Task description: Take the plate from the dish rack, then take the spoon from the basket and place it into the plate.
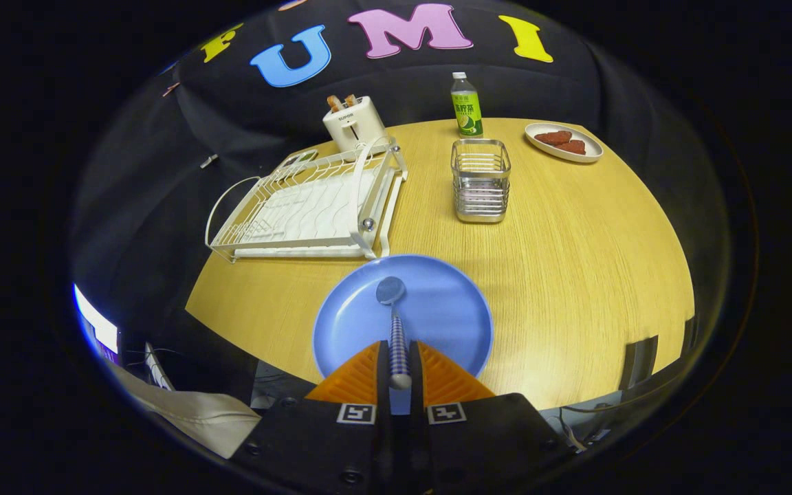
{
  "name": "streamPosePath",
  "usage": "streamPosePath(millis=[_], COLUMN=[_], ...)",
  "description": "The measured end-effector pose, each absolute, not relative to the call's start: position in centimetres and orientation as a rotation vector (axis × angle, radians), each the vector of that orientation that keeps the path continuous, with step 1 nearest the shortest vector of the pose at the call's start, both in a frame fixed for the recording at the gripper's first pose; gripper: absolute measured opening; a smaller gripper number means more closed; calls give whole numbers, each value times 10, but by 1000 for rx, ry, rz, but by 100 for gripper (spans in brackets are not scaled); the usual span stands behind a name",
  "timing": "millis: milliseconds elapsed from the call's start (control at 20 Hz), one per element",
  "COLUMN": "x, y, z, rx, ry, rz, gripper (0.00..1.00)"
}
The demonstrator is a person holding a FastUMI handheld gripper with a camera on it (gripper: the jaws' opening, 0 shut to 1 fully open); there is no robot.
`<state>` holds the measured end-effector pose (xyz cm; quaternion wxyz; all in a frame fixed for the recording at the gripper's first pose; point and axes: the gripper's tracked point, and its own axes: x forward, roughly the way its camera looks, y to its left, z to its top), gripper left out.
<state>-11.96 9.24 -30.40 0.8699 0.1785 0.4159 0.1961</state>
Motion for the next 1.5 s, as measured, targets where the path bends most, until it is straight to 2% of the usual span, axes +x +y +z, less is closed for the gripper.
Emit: streamPosePath(millis=[350,450,500,700,800,1200,1500], x=[-126,-123,-124,-124,-126,-109,-74], y=[93,94,94,92,93,91,74], z=[-324,-325,-326,-327,-327,-302,-251], rx=[349,368,376,369,362,358,342], ry=[923,926,928,926,925,858,739], rz=[387,370,365,356,356,346,316], gripper=[18,31,47,88,97,99,99])
